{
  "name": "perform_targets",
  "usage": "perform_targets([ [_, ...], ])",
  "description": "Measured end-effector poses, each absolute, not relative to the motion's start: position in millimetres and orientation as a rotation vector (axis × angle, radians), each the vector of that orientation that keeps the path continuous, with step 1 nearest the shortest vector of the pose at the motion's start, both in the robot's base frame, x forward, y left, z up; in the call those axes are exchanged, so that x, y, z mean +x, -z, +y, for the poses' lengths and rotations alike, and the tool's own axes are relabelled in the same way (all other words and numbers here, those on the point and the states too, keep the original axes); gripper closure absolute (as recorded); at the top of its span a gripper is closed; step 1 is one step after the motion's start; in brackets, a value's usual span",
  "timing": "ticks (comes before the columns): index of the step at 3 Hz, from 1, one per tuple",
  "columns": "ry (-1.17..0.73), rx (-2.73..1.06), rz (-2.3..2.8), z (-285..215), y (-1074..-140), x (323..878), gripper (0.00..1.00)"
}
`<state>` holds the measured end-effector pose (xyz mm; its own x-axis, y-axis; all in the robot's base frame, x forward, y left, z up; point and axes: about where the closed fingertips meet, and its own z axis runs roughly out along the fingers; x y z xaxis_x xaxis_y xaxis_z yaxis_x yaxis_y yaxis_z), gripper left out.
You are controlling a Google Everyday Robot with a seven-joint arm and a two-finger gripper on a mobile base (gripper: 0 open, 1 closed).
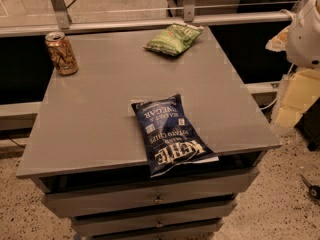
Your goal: Pick blue chip bag
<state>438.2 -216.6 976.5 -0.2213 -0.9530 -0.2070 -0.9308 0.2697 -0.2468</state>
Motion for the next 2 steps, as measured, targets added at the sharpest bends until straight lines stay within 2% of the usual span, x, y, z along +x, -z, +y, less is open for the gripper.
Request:
perform_targets([
  [2, 0.059, -1.718, 2.225, -208.7, -973.3, 440.2, 0.00],
])
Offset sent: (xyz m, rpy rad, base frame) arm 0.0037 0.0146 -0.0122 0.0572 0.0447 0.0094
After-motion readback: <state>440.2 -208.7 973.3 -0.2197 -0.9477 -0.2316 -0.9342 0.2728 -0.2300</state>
